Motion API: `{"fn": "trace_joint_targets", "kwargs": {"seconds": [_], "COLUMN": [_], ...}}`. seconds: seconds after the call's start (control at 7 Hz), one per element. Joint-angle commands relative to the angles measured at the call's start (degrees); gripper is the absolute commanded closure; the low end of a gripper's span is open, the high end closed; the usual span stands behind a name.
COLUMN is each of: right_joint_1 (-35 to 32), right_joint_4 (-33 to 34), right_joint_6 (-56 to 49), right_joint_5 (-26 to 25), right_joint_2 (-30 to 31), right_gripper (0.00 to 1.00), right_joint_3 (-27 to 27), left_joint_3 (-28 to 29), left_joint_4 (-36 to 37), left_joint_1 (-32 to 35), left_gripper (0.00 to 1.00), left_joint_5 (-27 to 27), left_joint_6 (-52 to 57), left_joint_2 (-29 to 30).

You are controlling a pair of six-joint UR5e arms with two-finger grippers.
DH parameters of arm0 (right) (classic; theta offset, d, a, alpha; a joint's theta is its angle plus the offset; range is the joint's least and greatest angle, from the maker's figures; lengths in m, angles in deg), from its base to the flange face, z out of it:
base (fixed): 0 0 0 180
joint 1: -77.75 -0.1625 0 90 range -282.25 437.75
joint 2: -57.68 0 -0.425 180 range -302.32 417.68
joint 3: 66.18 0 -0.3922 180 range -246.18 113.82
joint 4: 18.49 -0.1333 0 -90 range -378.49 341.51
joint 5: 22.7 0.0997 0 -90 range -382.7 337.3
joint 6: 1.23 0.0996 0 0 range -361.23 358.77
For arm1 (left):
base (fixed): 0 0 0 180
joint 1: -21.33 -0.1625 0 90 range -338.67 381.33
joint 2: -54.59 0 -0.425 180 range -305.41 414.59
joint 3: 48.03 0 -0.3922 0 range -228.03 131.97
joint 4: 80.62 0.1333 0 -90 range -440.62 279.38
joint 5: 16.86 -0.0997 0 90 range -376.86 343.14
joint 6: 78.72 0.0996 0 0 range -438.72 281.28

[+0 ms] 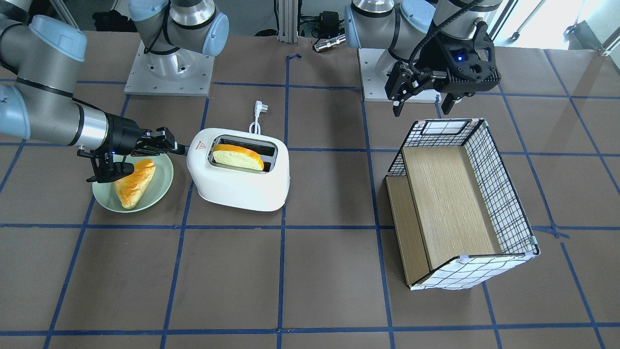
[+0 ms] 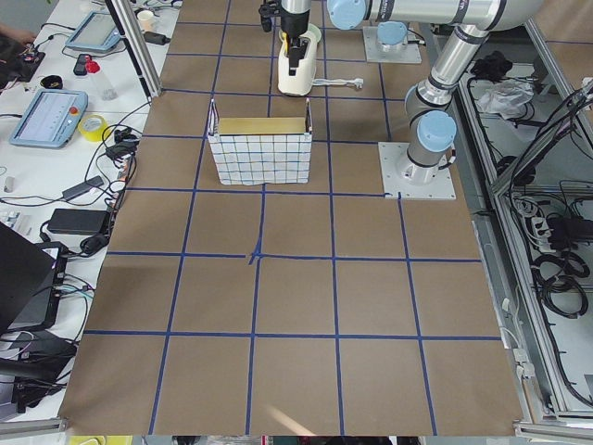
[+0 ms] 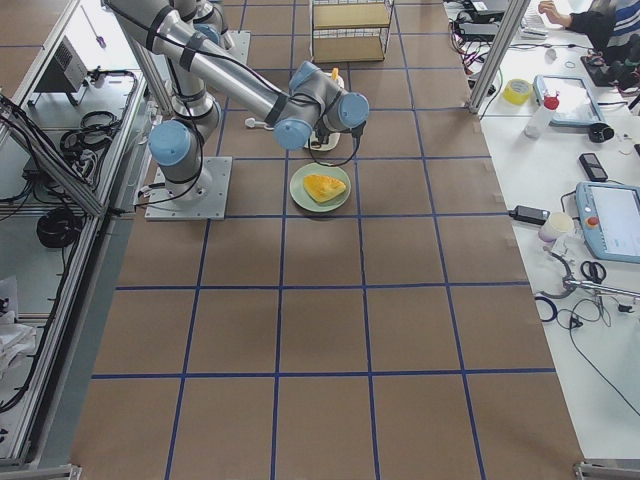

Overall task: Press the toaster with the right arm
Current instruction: 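Press the toaster lever down with the right gripper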

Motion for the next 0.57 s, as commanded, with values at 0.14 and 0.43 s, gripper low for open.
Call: {"fn": "trace_joint_targets", "kwargs": {"seconds": [0.14, 0.43], "right_joint_1": [0.00, 0.00], "right_joint_4": [2.15, 5.04], "right_joint_6": [-2.10, -2.03], "right_joint_5": [0.02, 0.02], "right_joint_2": [-2.05, -2.49], "right_gripper": [1.00, 1.00], "right_joint_3": [0.45, 2.38], "left_joint_3": [0.00, 0.00], "left_joint_4": [0.00, 0.00], "left_joint_1": [0.00, 0.00], "left_gripper": [0.00, 0.00], "left_joint_5": [0.00, 0.00], "left_joint_6": [0.00, 0.00], "left_joint_2": [0.00, 0.00]}}
